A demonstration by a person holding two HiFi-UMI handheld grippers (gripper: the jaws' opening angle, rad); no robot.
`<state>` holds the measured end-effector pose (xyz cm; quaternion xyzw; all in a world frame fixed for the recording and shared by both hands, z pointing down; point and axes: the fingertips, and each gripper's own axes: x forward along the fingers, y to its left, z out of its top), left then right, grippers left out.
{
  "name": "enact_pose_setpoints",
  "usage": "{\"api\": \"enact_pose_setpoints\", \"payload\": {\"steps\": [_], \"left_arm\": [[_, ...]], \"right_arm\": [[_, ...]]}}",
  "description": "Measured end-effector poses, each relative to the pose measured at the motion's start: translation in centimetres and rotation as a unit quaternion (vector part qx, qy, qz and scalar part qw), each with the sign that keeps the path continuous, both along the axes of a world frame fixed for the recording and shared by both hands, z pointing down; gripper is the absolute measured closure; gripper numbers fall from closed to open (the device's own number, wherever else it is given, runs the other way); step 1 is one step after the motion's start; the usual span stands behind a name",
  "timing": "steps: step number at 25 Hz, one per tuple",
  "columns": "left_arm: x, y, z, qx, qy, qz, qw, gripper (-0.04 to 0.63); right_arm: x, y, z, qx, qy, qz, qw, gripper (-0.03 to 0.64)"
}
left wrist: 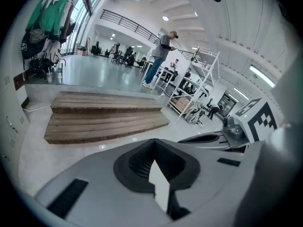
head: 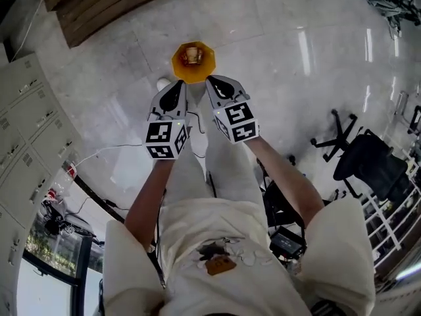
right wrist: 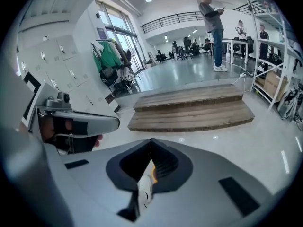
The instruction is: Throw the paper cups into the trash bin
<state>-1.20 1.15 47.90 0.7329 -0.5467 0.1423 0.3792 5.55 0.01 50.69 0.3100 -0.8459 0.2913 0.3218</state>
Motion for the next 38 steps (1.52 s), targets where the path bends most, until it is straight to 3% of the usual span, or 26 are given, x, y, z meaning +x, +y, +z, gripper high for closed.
{"api": "enact_pose_setpoints", "payload": {"steps": [8, 17, 30, 38], "left_arm": [[0.5, 1.5, -13.2, 0.055, 0.007, -0.017, 0.9983, 0.591], [1.3, 3.2, -24.8, 0.138, -0.002, 0.014, 0.9903, 0.590], [5.2, 5.3, -30.0, 0.165, -0.016, 0.052, 0.9849, 0.589], [5.1, 4.6, -31.7, 0.187, -0.019, 0.048, 0.9809, 0.591]], "right_arm": [[-0.6, -0.3, -14.6, 0.075, -0.051, -0.019, 0.996, 0.609], [-1.5, 1.6, -27.3, 0.149, -0.110, -0.040, 0.982, 0.609], [3.5, 3.7, -32.3, 0.164, -0.132, -0.024, 0.977, 0.609], [3.2, 3.8, -34.4, 0.171, -0.150, -0.021, 0.974, 0.609]]}}
